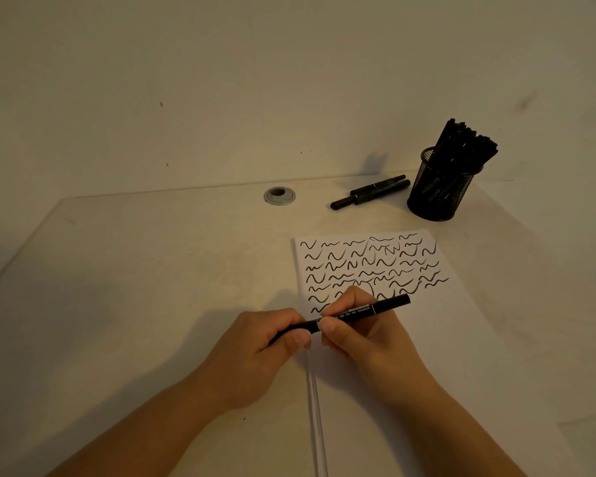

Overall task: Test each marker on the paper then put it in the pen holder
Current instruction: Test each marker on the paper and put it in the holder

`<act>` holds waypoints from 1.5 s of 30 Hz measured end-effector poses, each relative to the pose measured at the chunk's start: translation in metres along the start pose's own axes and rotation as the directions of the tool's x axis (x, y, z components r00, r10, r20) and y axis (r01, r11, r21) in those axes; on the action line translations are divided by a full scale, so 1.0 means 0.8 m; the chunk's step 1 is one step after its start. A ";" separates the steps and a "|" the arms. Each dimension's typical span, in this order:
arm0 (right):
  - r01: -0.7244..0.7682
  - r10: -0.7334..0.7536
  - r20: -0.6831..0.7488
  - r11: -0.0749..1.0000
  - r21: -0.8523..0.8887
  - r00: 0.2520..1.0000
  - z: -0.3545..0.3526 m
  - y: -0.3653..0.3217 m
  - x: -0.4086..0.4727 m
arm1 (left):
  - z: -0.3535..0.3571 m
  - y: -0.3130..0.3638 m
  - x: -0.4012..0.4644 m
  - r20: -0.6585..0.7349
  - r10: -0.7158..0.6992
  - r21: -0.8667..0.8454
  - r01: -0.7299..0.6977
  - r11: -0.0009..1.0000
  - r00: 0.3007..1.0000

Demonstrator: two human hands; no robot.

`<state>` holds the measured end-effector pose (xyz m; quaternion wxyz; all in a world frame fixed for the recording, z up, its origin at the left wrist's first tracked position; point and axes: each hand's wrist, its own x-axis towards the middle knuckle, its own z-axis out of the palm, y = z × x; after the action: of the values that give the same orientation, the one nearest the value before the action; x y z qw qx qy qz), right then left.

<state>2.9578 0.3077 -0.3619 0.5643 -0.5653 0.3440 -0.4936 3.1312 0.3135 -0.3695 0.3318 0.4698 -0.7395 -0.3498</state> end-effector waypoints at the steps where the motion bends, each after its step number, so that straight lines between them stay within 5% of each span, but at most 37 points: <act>1: 0.000 0.000 0.002 1.000 0.010 1.000 0.000 -0.001 -0.001 | 0.000 0.000 0.000 0.012 -0.002 -0.009 0.003 1.000 1.000; 11: -0.008 0.009 0.008 1.000 -0.028 1.000 0.002 0.000 0.000 | -0.001 -0.006 0.002 0.060 -0.018 -0.067 0.022 0.998 0.998; 18: -0.021 0.019 -0.037 0.998 -0.063 0.999 0.001 0.000 0.005 | -0.004 -0.002 0.006 -0.051 -0.018 -0.056 0.015 0.998 0.999; 22: -0.085 0.093 -0.155 0.995 0.056 0.983 -0.007 -0.001 0.006 | -0.010 -0.004 0.008 -0.168 -0.088 -0.153 0.062 0.986 0.982; 26: -0.061 -0.029 -0.250 0.937 -0.344 0.968 -0.038 -0.019 0.011 | -0.028 -0.001 0.022 -0.282 -0.146 -0.198 0.092 0.976 0.948; 30: 0.071 -0.143 -0.010 0.549 -0.833 0.990 -0.052 -0.047 0.025 | -0.031 0.029 0.047 -0.228 -0.008 -0.025 0.002 1.000 0.974; 35: 0.196 -0.216 0.129 0.325 -0.925 0.968 -0.060 -0.071 0.042 | -0.012 0.065 0.088 -0.150 0.133 0.185 -0.104 0.977 0.980; 42: 0.120 -0.248 0.038 0.325 -0.938 0.968 -0.098 -0.093 0.066 | 0.011 0.094 0.149 -0.131 0.217 0.164 -0.195 0.967 0.967; 45: 0.015 -0.296 -0.130 0.444 -0.896 0.946 -0.129 -0.107 0.084 | 0.013 0.089 0.186 -0.112 0.125 0.158 -0.107 0.982 0.986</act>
<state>2.8644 0.2244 -0.2798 0.0875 -0.7323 0.5686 -0.3644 3.0394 0.2000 -0.2923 0.3593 0.4701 -0.7685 -0.2435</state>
